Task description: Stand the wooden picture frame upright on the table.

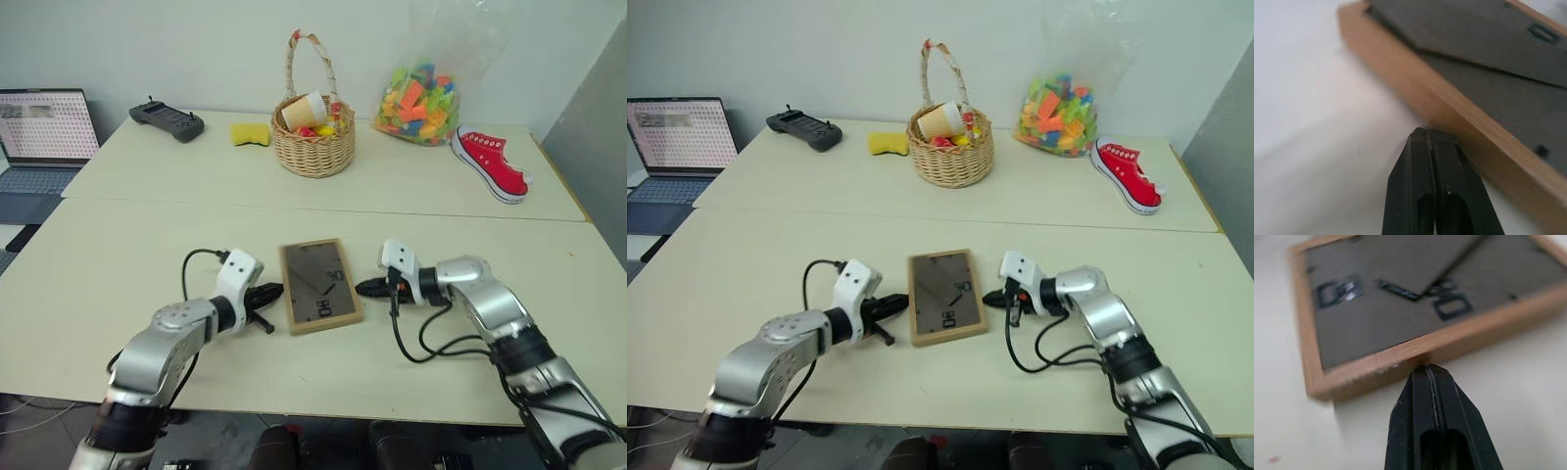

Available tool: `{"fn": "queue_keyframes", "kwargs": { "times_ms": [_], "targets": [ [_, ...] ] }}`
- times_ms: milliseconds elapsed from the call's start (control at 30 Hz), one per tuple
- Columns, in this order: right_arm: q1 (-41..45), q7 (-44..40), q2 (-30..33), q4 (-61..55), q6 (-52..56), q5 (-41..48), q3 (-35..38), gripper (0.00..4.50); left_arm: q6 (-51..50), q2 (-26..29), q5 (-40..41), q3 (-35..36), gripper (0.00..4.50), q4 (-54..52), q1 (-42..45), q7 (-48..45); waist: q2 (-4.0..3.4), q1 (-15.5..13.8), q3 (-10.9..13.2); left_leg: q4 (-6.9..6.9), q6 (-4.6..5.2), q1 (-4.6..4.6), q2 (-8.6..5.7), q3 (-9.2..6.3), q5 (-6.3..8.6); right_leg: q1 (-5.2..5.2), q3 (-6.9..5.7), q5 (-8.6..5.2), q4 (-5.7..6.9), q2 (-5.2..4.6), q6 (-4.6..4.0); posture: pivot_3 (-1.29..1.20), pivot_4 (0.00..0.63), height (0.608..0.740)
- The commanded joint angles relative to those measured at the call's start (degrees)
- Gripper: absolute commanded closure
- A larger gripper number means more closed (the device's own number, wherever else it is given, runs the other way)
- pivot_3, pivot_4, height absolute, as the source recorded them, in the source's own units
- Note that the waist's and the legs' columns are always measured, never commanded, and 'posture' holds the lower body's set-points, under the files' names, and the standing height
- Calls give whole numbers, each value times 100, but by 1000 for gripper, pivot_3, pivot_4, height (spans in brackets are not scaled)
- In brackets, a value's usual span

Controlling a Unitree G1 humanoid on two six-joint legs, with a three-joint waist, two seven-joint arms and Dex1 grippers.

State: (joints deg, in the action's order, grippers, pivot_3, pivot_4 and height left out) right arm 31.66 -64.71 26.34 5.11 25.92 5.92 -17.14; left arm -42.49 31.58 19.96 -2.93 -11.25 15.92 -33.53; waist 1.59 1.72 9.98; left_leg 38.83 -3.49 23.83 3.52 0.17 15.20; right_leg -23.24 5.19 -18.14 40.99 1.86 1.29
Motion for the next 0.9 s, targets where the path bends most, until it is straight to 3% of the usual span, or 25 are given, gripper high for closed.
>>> {"fn": "queue_keyframes", "kwargs": {
  "times_ms": [33,233,400,533,633,900],
  "targets": [
    [-86,166,112,-775,371,243,208,4500,286,-29,-12,-308,4489,-23,190,-440,-1,17,0,0,0,-1,0,1,0,-1,0,0,1,0,0,0,150,740],
    [-53,713,447,-324,145,-13,615,4500,105,515,147,-92,4489,-40,38,-1058,-1,31,0,-1,0,-3,4,-2,0,-1,3,0,1,10,0,0,150,740],
    [102,888,557,137,-125,-51,723,4500,133,1467,469,279,4489,-17,-104,-2012,0,56,1,-5,1,-5,5,2,0,-2,5,-1,-1,11,0,0,150,740],
    [203,870,535,499,-348,-24,735,4500,-1239,1620,1803,1152,3862,361,200,-2484,0,52,2,-3,1,-2,4,6,1,-3,-4,-2,-1,11,-2,0,150,740],
    [242,851,497,833,-589,-45,705,4500,-2549,1794,2618,1452,3109,732,450,-2707,1,61,3,-2,2,-2,4,6,1,-3,-14,-3,-1,11,-1,0,150,740],
    [69,949,303,662,-618,-33,561,4500,-4115,1402,3138,1409,1492,1868,1230,-2431,1,65,3,-1,1,-2,4,-3,1,-4,-18,-3,3,12,0,0,150,740]
  ]
}}
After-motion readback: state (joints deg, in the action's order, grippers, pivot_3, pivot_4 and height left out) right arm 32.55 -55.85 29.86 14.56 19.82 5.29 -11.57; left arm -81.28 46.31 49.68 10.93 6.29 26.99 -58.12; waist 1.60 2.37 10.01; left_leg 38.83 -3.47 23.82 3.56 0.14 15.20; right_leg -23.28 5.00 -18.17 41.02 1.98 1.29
